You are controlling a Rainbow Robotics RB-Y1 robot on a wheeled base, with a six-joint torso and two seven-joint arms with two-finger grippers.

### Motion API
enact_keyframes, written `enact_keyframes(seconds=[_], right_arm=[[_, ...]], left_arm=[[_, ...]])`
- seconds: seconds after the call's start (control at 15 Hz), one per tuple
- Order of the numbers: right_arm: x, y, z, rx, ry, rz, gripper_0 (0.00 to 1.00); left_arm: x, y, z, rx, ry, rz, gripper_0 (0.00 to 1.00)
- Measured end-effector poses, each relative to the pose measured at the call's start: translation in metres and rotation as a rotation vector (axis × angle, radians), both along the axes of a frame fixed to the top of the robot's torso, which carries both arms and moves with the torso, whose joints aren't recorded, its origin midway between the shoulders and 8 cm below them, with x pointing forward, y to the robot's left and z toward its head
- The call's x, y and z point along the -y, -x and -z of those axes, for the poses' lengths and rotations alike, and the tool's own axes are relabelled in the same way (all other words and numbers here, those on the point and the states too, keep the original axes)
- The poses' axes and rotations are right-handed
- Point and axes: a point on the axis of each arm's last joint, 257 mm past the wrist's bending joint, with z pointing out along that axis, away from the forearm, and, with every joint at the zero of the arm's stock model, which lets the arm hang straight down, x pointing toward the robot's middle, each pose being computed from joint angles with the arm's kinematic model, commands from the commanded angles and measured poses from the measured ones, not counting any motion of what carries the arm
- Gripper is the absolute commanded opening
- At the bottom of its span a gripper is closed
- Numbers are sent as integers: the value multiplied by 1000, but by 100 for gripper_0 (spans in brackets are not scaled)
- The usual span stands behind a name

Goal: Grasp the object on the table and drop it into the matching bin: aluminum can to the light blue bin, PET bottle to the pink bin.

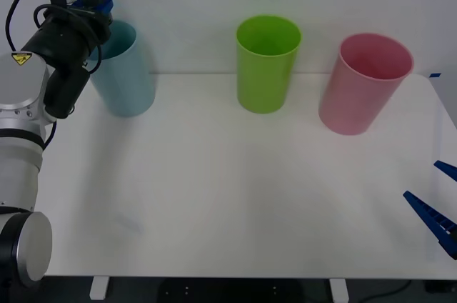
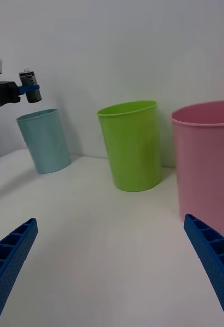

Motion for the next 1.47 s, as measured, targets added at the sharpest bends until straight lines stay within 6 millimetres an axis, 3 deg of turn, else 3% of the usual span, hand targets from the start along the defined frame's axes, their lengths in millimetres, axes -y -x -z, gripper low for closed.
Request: enact_keyframes(seconds=[0.27, 0.33, 0.4, 0.47, 0.53, 1.13, 1.47], right_arm=[[0, 0, 0, 0, 0, 0, 100], [0, 0, 0, 0, 0, 0, 100], [0, 0, 0, 0, 0, 0, 100], [0, 0, 0, 0, 0, 0, 100], [0, 0, 0, 0, 0, 0, 100], [0, 0, 0, 0, 0, 0, 100], [0, 0, 0, 0, 0, 0, 100]], left_arm=[[0, 0, 0, -1, 0, -1, 1], [-1, 0, 0, -1, 0, -2, 7], [-2, 0, 1, -2, -1, -4, 20], [-2, 0, 1, -2, -1, -5, 81], [-3, 0, 1, -2, 0, -5, 100], [-9, 4, 6, -7, 38, 9, 100], [-6, 22, 2, 21, 114, 70, 100]])
